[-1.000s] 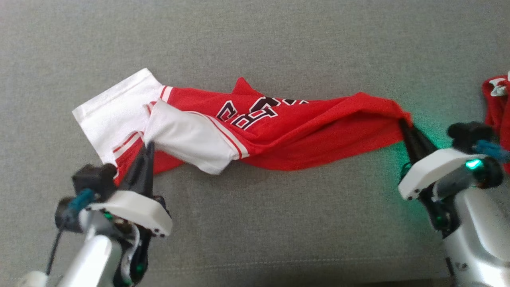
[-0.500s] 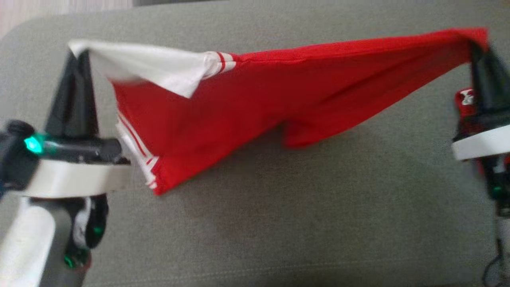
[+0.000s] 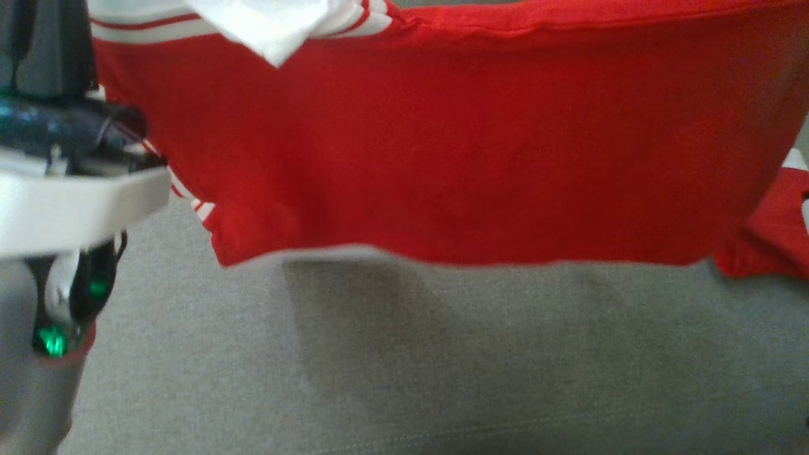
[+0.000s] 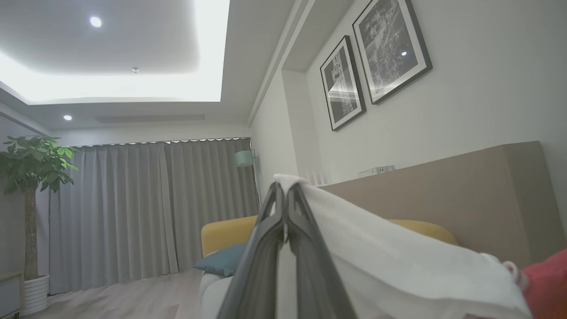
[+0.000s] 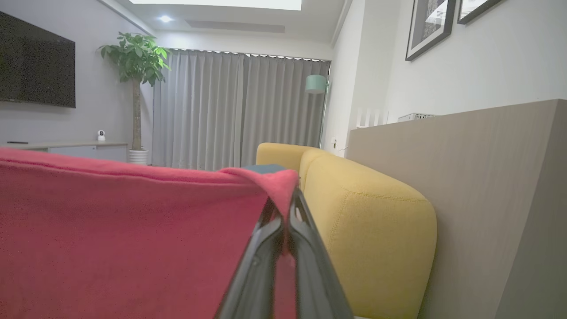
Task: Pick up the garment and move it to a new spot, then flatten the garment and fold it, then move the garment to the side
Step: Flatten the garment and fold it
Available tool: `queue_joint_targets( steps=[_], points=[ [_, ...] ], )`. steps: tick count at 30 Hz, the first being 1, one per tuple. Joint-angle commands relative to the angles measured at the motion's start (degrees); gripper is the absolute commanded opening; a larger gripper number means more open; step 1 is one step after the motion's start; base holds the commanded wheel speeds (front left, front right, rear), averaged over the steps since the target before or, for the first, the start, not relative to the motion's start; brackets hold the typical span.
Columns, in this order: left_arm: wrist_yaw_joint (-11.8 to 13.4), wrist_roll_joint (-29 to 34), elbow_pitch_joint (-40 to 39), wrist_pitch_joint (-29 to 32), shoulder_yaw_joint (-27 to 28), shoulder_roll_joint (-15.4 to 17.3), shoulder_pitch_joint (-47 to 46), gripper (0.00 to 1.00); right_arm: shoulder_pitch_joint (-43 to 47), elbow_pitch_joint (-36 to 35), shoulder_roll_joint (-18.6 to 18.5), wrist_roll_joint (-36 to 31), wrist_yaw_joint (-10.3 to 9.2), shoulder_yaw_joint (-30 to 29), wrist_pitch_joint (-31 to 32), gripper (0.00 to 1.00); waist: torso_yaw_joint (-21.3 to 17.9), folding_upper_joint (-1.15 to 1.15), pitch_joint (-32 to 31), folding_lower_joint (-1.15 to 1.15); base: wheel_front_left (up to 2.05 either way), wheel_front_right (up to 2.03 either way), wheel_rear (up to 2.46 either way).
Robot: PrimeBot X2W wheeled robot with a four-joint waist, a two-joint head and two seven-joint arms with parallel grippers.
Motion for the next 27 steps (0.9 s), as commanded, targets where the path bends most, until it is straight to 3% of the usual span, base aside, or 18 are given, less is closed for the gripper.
queue_joint_targets(
  steps=[1, 7, 16, 17, 22, 27],
  points=[
    [-0.57, -1.07, 1.1, 0.92, 1.85, 1.61, -4.62, 0.0, -3.68, -0.83, -0.83, 1.53, 0.2, 0.68, 0.66, 0.0, -0.17, 0.0, -0.05, 0.0, 0.0, 0.0, 0.0],
    [-3.16, -3.87, 13.13, -0.02, 0.17, -1.47, -12.61, 0.0, -9.27, 7.76, -1.25, 5.38, 0.2, 3.67, 0.1, 0.0, 0.03, 0.0, 1.54, 0.0, 0.0, 0.0, 0.0],
    [-7.87, -4.02, 42.41, -8.68, -2.51, -8.12, -30.45, 0.0, -28.47, 29.51, 0.08, 9.96, 0.2, 13.38, -8.82, 0.0, -0.39, 0.0, 5.35, 0.0, 0.0, 0.0, 0.0],
    [-7.87, -4.02, 42.41, -8.68, -2.51, -8.12, -30.45, 0.0, -28.47, 29.51, 0.08, 9.96, 0.2, 13.38, -8.82, 0.0, -0.39, 0.0, 5.35, 0.0, 0.0, 0.0, 0.0],
    [-8.76, -2.91, 57.63, -14.73, -2.02, -10.43, -40.13, 0.0, -40.85, 44.01, 3.44, 12.48, 0.2, 18.8, -17.45, 0.0, -1.51, 0.0, 7.25, 0.0, 0.0, 0.0, 0.0],
    [-9.51, -1.77, 68.21, -16.48, -0.89, -12.36, -48.24, 0.0, -51.11, 57.91, 6.43, 14.51, 0.2, 22.8, -25.92, 0.0, -1.76, 0.0, 10.56, 0.0, 0.0, 0.0, 0.0]
  ],
)
